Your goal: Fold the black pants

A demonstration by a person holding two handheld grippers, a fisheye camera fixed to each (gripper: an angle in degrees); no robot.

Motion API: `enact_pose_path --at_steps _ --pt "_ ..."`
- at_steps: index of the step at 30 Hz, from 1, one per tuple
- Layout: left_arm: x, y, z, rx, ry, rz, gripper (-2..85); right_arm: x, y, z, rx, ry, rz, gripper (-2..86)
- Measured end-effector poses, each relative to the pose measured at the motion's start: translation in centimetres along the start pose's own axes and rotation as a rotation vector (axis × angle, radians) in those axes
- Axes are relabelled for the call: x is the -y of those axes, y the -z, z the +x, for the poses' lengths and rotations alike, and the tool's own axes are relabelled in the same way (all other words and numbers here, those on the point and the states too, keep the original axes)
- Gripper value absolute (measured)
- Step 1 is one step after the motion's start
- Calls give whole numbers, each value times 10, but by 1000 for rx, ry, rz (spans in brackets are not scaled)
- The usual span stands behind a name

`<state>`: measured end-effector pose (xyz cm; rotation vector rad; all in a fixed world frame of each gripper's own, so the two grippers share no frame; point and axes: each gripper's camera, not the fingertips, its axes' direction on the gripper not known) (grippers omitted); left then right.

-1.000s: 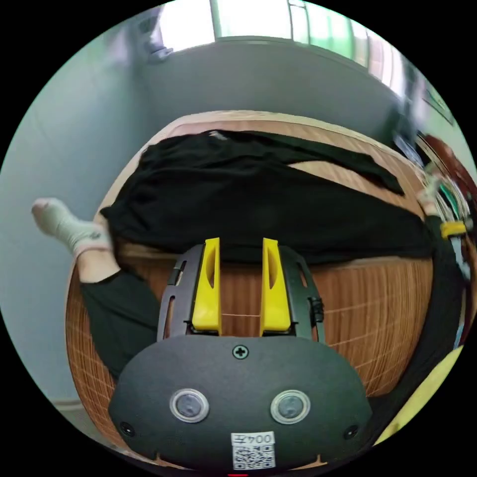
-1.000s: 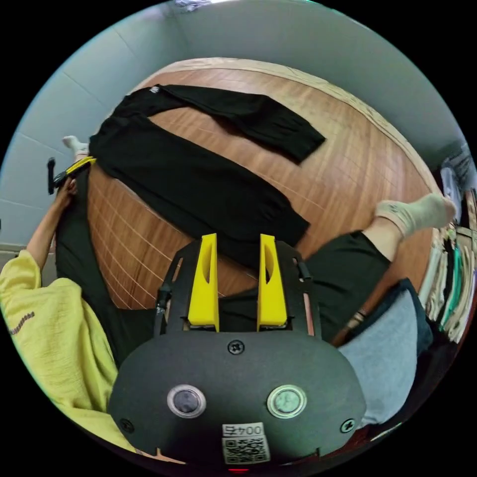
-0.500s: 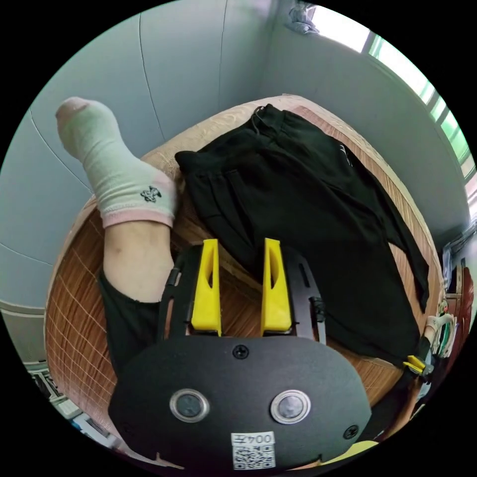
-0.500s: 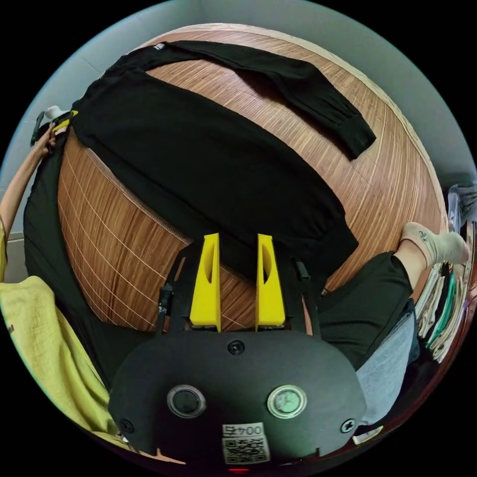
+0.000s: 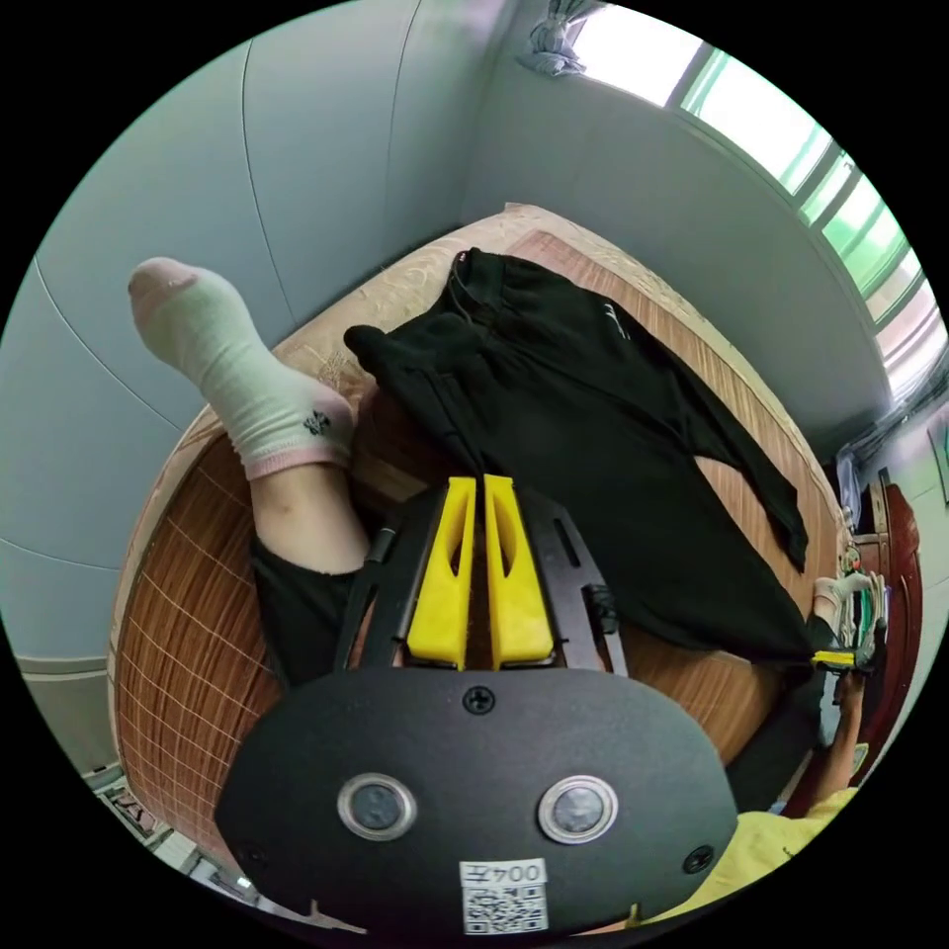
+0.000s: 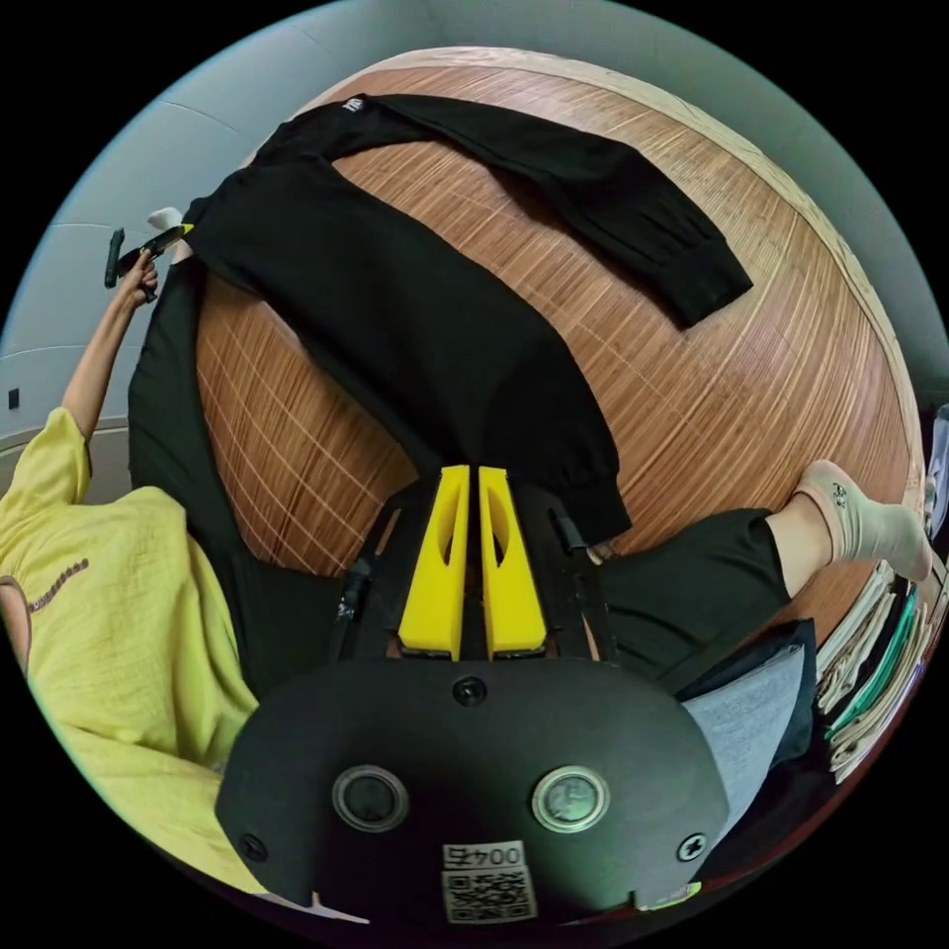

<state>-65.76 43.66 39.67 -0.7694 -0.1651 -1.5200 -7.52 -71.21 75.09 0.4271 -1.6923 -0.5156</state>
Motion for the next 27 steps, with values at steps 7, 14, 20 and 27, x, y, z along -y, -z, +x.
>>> enact_pose_path --at_steps 7,14,20,27 --pt "-31 -2 -42 -23 46 -76 25 -24 -25 -12 95 0 -17 41" --pt "-47 57 -43 -56 -8 136 51 -50 14 -16 -3 -74 95 124" --pt "-96 18 85 -323 -443 28 68 -27 -39 -73 -152 17 -31 135" --pt "-144 -76 186 -137 -644 -159 60 -3 -85 -77 -191 -2 -286 165"
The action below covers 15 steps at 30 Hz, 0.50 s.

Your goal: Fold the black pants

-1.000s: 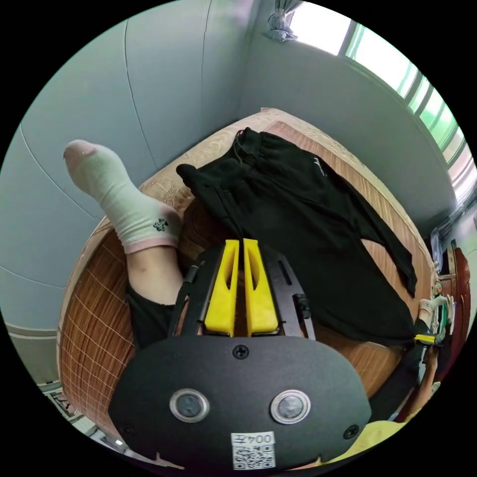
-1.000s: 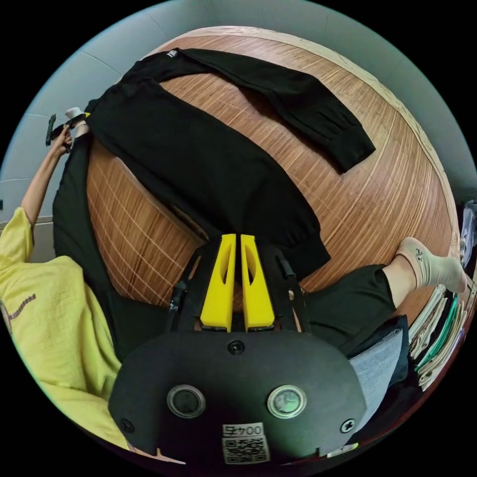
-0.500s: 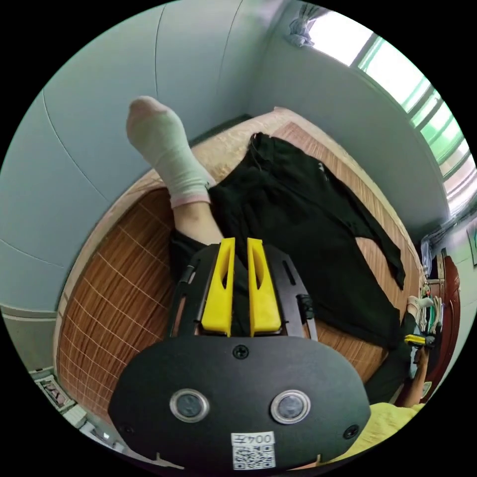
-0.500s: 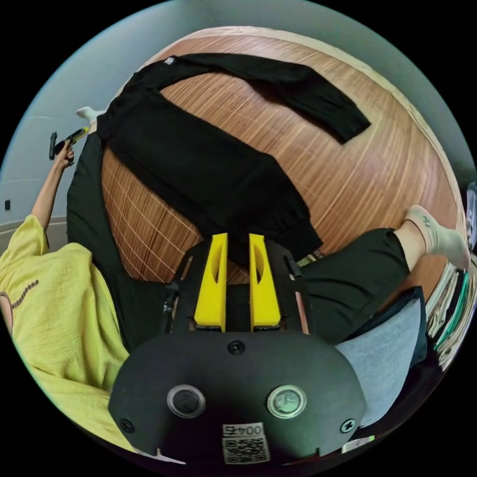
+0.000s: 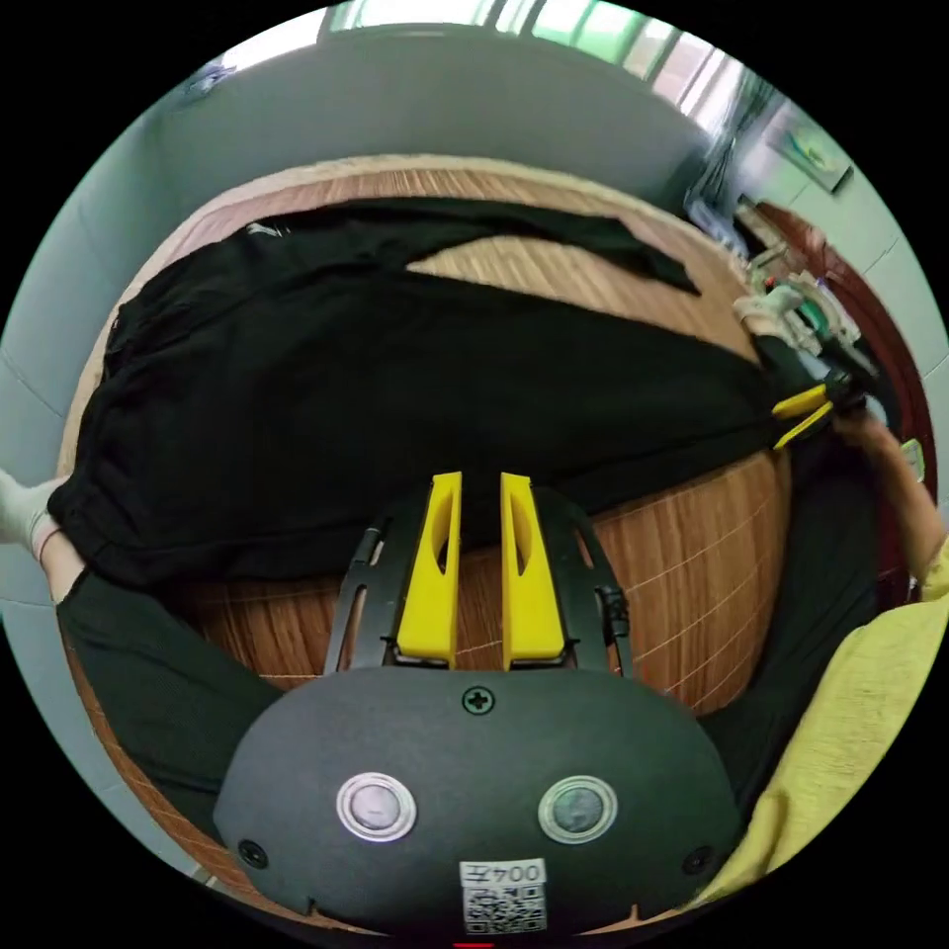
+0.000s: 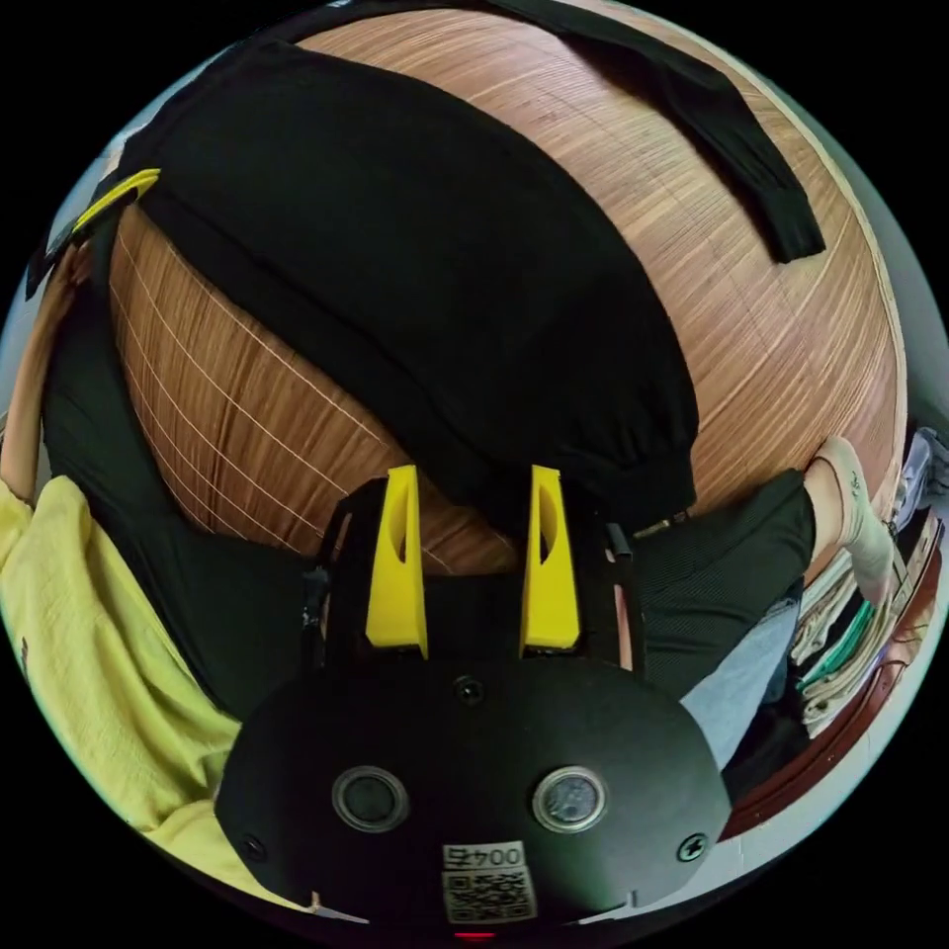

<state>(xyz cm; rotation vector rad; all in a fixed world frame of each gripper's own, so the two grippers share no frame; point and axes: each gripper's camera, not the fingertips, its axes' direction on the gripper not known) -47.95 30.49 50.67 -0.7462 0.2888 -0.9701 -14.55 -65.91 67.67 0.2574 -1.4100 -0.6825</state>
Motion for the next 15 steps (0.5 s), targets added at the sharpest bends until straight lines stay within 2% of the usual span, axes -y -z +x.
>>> enact_pose_path --at_steps 2,5,15 --pt "-8 -1 7 67 9 63 55 -9 11 7 -21 -20 -9 167" --pt "-17 -3 8 72 40 103 56 -25 44 25 53 -46 105 155" --pt "-33 -10 -1 60 65 171 65 -39 135 96 96 -227 644 129"
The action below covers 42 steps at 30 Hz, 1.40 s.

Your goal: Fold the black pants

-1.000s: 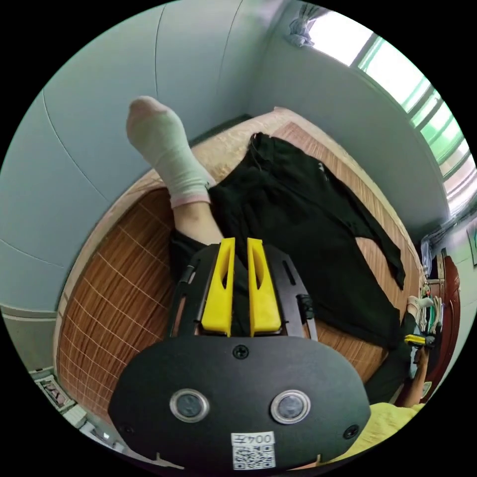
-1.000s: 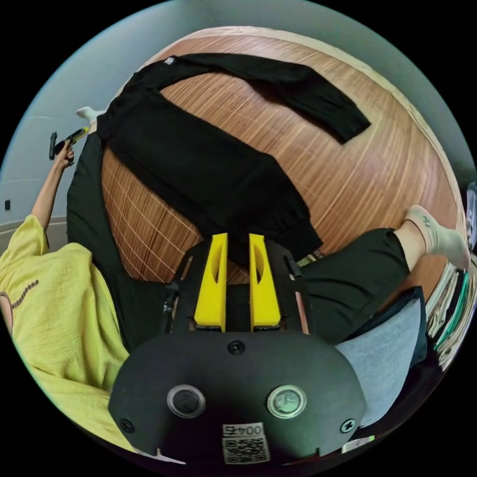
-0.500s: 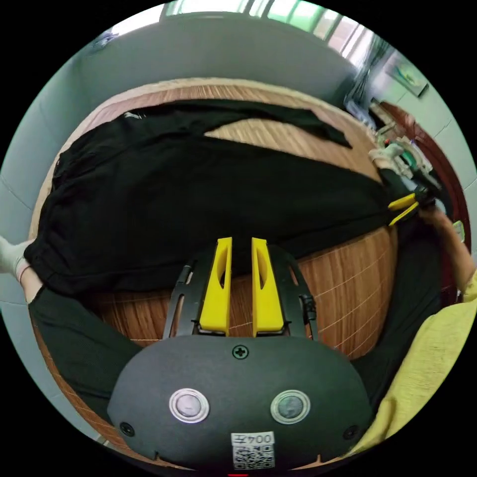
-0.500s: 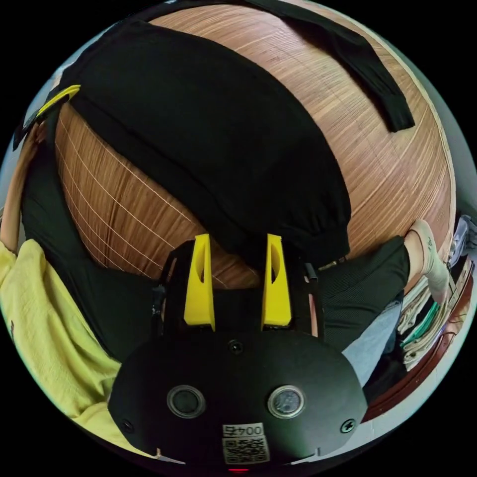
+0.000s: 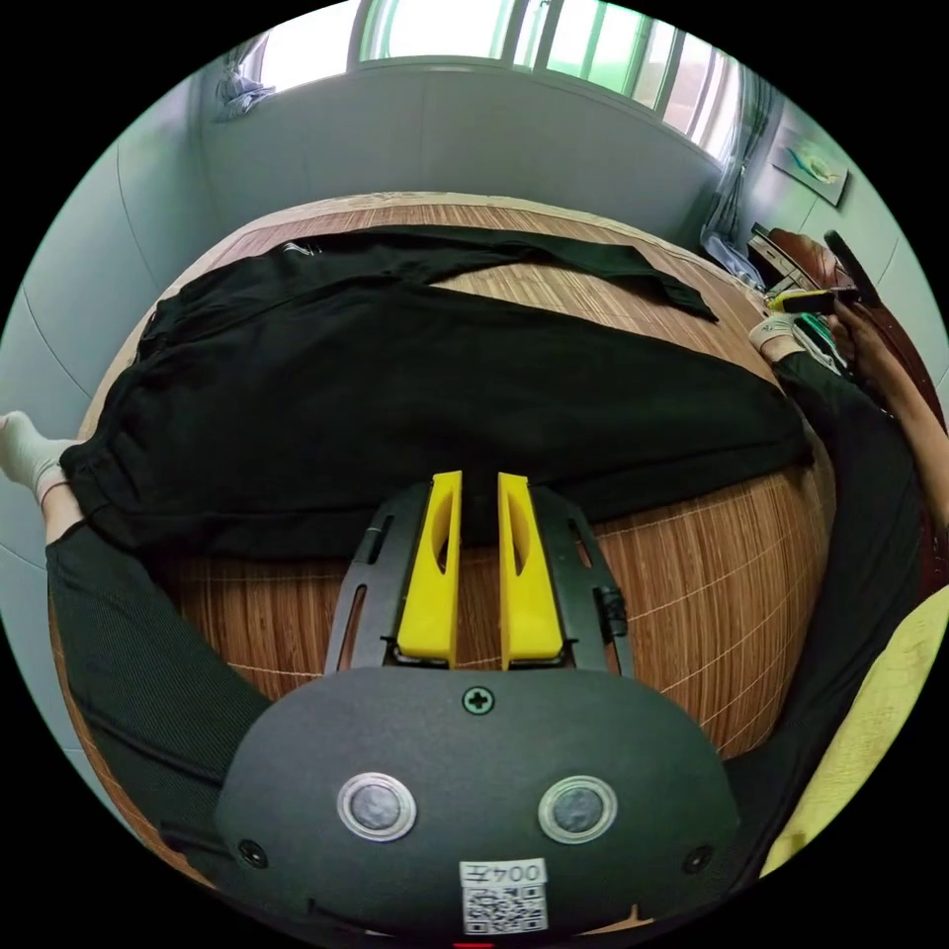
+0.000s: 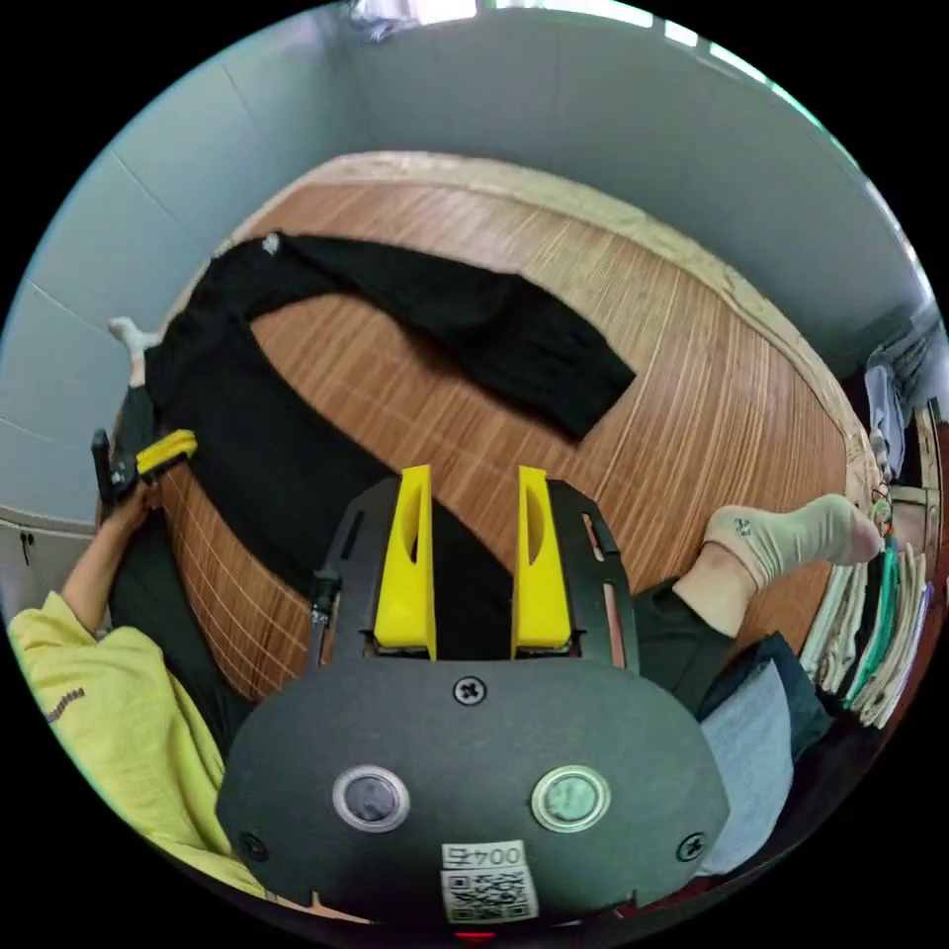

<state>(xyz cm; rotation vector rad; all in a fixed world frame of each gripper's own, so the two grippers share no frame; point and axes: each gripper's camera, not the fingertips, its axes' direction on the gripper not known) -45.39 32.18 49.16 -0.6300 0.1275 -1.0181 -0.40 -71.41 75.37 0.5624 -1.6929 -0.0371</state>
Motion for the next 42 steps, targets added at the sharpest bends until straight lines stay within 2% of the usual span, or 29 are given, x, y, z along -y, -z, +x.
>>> enact_pose_path --at_steps 3,11,13,16,21,24,28,33,35,39,42 --pt "0 -2 -4 -8 12 6 65 10 1 16 109 8 53 133" --pt "-6 -5 -15 -19 52 50 62 32 -50 12 19 107 35 156" --pt "-7 -7 -18 -17 58 58 59 34 -65 9 -90 137 22 153" --pt "-8 -8 -23 -20 61 63 58 23 -83 15 -158 94 26 135" --pt "-8 -9 -24 -2 64 71 63 5 -109 32 -94 -2 43 133" --pt "-9 -10 -24 12 86 80 65 0 -112 21 -175 29 80 132" --pt "-8 -12 -25 29 86 81 66 -10 -111 11 -231 46 140 78" --pt "-6 -13 -32 23 91 82 65 -10 -99 3 -317 51 90 48" --pt "-5 -13 -33 25 90 82 65 -13 -77 -3 -295 44 60 46" --pt "-3 -14 -39 16 94 83 62 -36 22 -2 -20 25 104 41" --pt "-2 -15 -44 7 102 84 53 -37 91 35 156 -28 200 39"
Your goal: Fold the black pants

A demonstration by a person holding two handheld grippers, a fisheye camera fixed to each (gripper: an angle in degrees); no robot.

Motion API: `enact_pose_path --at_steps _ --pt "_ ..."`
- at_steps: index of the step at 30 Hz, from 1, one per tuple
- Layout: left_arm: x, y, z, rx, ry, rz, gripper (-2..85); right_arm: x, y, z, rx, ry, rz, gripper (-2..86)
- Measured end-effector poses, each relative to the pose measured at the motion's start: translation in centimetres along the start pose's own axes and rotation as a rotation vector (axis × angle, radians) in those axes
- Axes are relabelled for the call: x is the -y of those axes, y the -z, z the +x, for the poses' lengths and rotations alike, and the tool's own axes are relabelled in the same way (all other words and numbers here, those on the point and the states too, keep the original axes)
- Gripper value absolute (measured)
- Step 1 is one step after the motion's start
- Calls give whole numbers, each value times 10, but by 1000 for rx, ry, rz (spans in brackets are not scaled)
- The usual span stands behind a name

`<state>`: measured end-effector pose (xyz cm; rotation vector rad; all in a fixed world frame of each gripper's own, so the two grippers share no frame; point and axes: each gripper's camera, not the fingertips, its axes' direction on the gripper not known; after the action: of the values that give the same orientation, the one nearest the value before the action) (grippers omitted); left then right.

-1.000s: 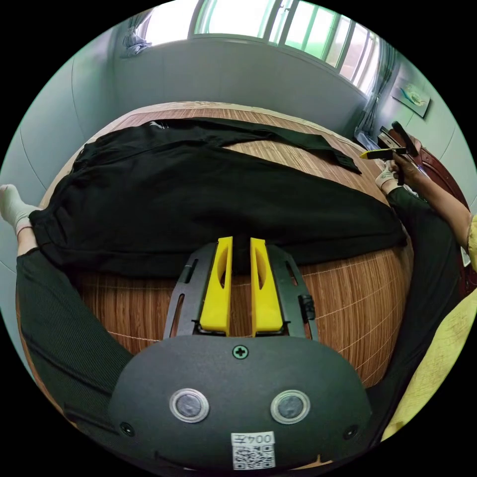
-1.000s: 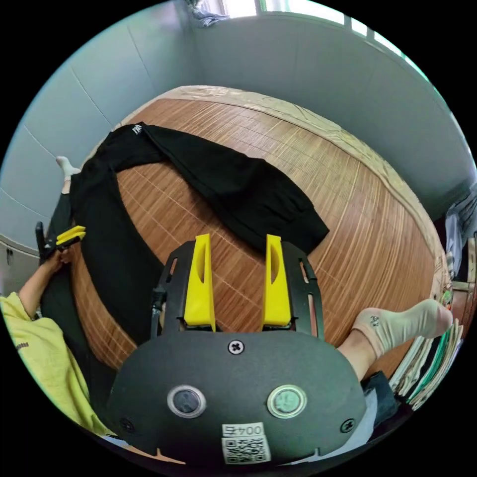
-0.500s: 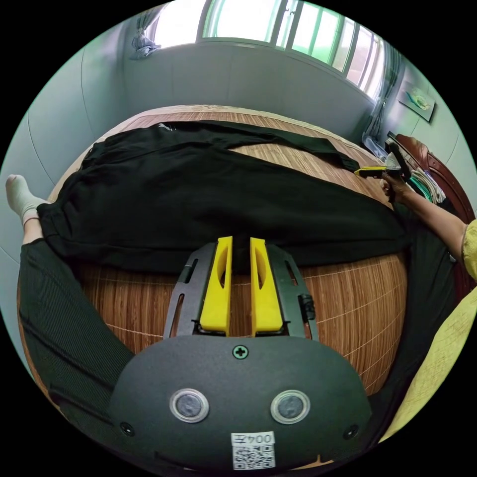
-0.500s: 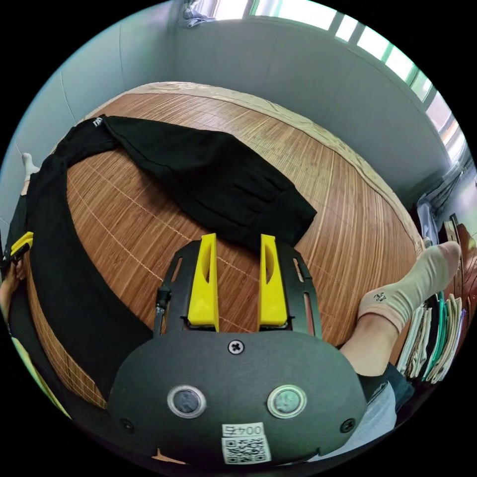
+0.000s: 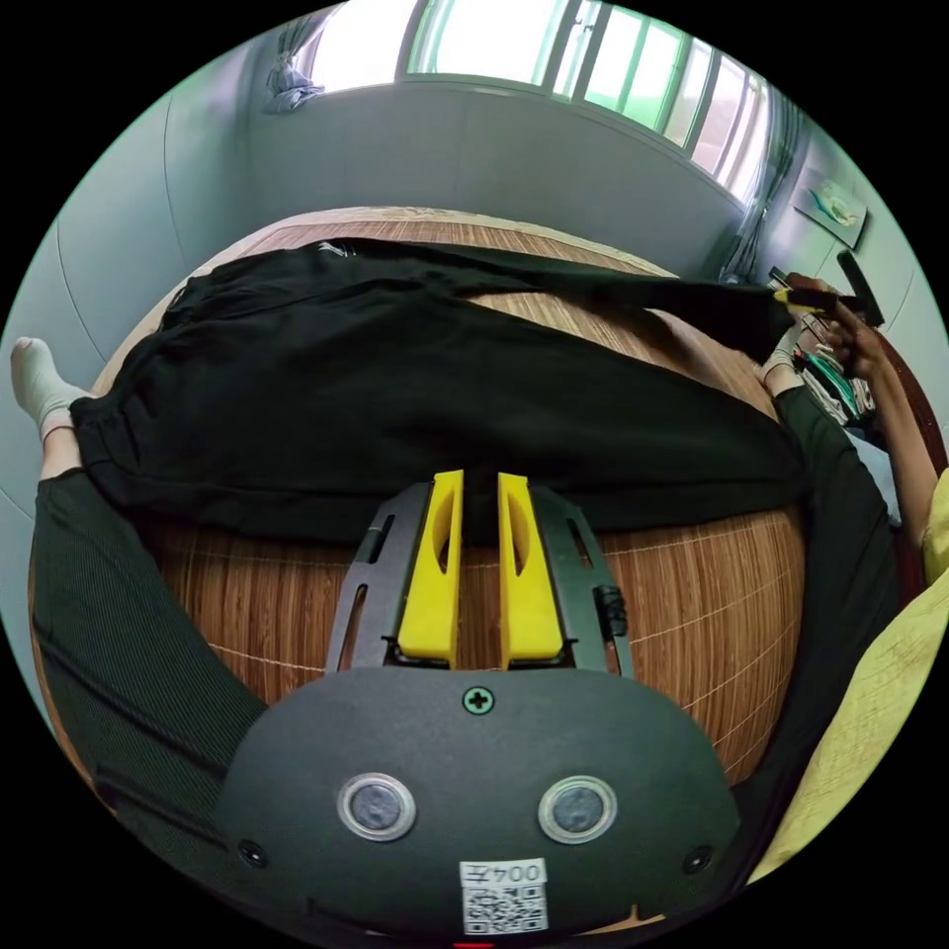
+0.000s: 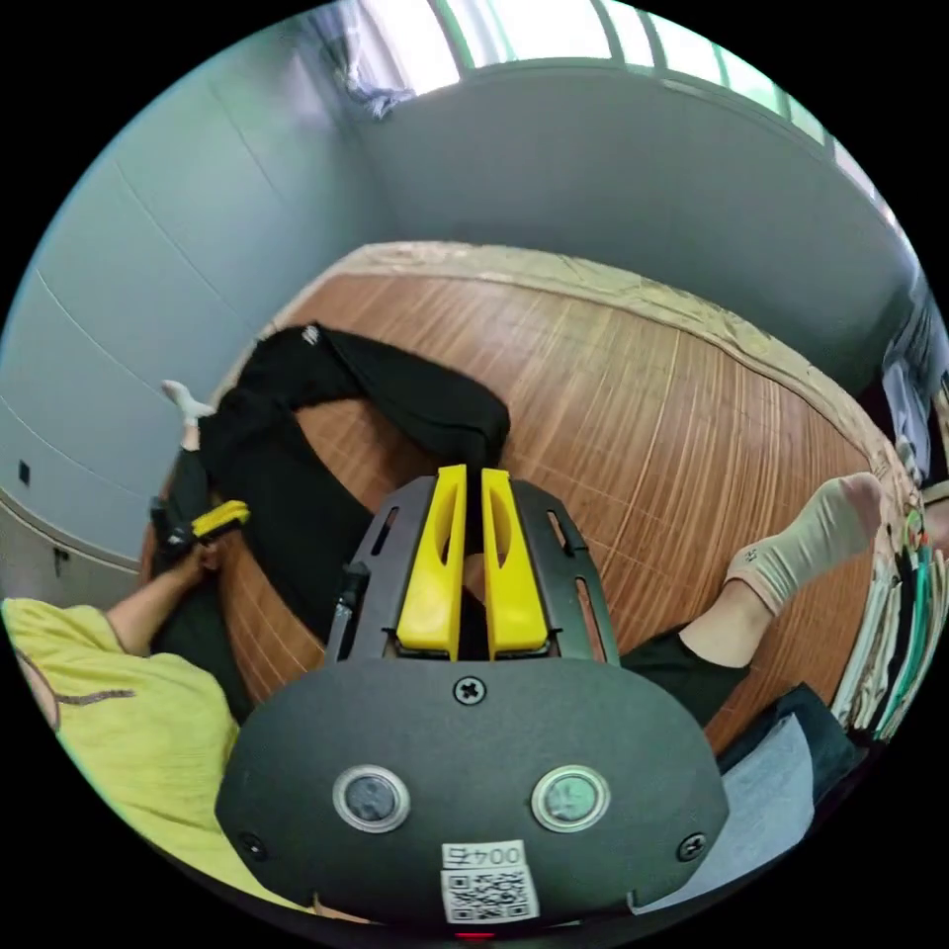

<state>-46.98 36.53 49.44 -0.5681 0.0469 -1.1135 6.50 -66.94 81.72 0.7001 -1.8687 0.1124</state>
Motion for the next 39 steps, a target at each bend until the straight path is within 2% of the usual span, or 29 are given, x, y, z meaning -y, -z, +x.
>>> enact_pose_path --at_steps 3,6,9,12,20,23,26,33,35,37,39 --pt "2 -1 -6 -9 22 1 40 40 33 62 29 -118 80 41" --pt "3 -1 -10 -15 32 3 32 80 3 139 -152 -282 -47 53" --pt "4 -2 -11 -11 29 3 28 75 -13 186 -123 -383 -71 81" --pt "6 -2 -13 -14 31 3 26 58 -19 180 -97 -349 21 117" --pt "8 -3 -14 -6 28 4 24 41 -129 133 -175 -225 -30 164" --pt "9 -3 -14 -4 27 5 23 38 -173 126 -237 -235 -70 165" --pt "9 -3 -16 -15 36 6 23 22 -184 116 -375 -172 -19 155" --pt "9 -2 -16 -18 38 6 22 2 -145 179 -260 -246 -61 120" --pt "9 -2 -15 -17 38 6 22 -6 -124 158 -178 -163 -26 117" --pt "10 -2 -15 -23 49 9 23 -26 -101 113 38 -52 -3 119" --pt "9 -1 -15 -28 58 11 23 -50 -92 70 142 24 2 134"
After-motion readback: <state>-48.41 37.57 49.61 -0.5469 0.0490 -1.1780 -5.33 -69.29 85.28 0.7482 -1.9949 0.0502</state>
